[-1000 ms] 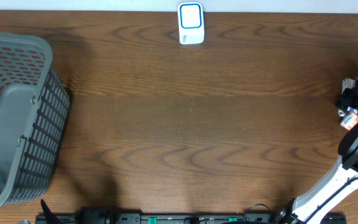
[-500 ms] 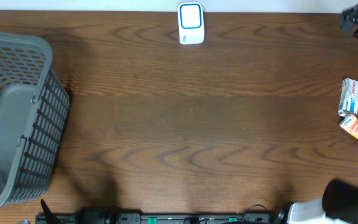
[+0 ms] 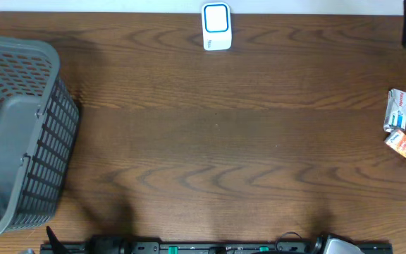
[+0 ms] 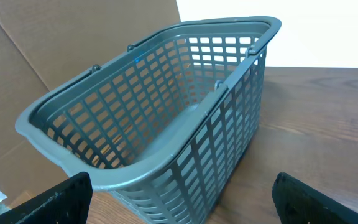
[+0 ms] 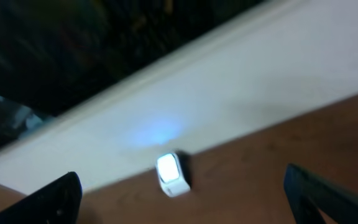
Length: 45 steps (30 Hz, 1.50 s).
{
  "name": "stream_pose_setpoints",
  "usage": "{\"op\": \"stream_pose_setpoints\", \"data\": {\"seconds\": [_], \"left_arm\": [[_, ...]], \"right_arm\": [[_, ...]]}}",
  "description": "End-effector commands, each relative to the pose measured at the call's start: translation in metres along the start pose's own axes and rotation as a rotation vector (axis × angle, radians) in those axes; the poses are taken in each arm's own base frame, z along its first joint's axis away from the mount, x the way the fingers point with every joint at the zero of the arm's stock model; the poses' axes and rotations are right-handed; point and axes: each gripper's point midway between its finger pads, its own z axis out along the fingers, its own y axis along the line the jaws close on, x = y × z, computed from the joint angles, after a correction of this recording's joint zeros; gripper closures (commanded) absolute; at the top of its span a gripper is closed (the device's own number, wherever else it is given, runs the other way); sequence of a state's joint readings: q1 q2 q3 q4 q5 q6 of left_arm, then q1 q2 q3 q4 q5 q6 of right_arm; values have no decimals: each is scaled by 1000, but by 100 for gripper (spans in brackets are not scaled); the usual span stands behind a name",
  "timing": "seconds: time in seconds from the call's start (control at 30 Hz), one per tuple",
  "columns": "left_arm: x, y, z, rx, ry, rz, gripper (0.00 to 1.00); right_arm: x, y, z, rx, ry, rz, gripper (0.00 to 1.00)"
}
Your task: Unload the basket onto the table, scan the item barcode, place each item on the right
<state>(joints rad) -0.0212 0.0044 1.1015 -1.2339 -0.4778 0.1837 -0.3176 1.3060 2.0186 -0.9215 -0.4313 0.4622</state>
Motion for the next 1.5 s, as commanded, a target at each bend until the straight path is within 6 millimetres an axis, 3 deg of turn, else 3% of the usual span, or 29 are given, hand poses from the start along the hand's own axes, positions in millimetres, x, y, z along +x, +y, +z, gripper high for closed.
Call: {"op": "stream_pose_setpoints", "data": {"seconds": [0.0,0.1,0.23,0.5,0.7,0.83,0.97,1.13,1.23,1.27,1.33,1.47], "left_arm": [[0,2,-1,-11,-1,-4,7],[0,2,-1,-10,-1,-4,7],[0,2,-1,-11,-1,-4,7],[0,2,-1,-11,-1,-4,7],[0,2,-1,-11,-1,-4,7],[0,2,-1,-10,-1,-4,7],[0,2,-1,-11,-1,-4,7],[0,2,-1,-10,-1,-4,7],[0,2,-1,-11,-1,-4,7],[0,2,-1,-10,-1,-4,7],[0,2,-1,-10,-1,-4,7],[0,2,-1,-10,-1,-4,7]], "right_arm": [[-16,6,-7,-6,-79,165,1],[-25,3,-20,49,-157,233,1],[-25,5,-72,157,-343,254,1],[4,-11,-158,160,-550,266,1],[32,-26,-188,105,-669,276,1],[54,-39,-182,71,-706,277,1],[87,-61,-146,44,-696,287,1],[141,-99,-102,-5,-637,557,1],[171,-113,-83,-11,-597,570,1],[187,-121,-76,4,-578,505,1],[198,-121,-71,-1,-567,366,1],[221,-93,-64,-126,-546,-81,1]]}}
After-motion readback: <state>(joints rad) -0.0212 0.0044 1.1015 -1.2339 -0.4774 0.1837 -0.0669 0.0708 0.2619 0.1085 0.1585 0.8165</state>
